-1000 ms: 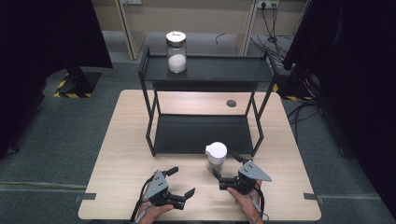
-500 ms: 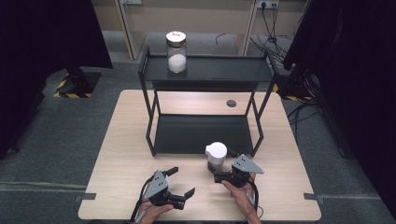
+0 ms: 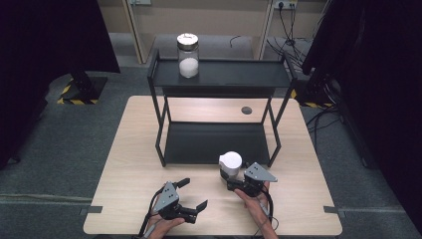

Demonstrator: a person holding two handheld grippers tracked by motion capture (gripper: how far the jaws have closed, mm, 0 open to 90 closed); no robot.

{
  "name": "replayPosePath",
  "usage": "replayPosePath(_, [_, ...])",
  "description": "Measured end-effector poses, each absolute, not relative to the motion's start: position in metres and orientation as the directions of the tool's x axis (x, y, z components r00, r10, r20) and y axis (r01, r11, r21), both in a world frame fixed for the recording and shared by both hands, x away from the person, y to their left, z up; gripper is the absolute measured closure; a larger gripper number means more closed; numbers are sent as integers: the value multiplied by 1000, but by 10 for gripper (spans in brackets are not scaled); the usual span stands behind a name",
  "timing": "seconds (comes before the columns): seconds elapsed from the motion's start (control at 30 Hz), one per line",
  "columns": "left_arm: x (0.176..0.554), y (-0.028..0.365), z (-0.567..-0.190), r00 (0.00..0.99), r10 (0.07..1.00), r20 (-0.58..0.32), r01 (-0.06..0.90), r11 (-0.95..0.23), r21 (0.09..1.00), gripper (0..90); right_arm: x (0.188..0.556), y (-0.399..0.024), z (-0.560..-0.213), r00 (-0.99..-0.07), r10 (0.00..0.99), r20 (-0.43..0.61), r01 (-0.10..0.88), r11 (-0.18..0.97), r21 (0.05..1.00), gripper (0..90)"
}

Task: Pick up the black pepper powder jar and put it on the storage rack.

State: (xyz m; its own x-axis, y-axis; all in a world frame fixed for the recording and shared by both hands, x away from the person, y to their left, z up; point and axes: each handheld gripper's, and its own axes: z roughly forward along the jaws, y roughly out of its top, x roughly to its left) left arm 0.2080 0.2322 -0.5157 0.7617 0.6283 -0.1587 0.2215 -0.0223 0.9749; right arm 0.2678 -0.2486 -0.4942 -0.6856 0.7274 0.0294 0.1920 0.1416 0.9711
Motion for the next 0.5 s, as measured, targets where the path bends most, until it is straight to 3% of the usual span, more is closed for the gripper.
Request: replayPosePath(0.5, [208, 232, -516, 758, 632, -161, 224, -21, 974, 2, 267, -250, -489, -686, 728, 17, 195, 161, 968, 303])
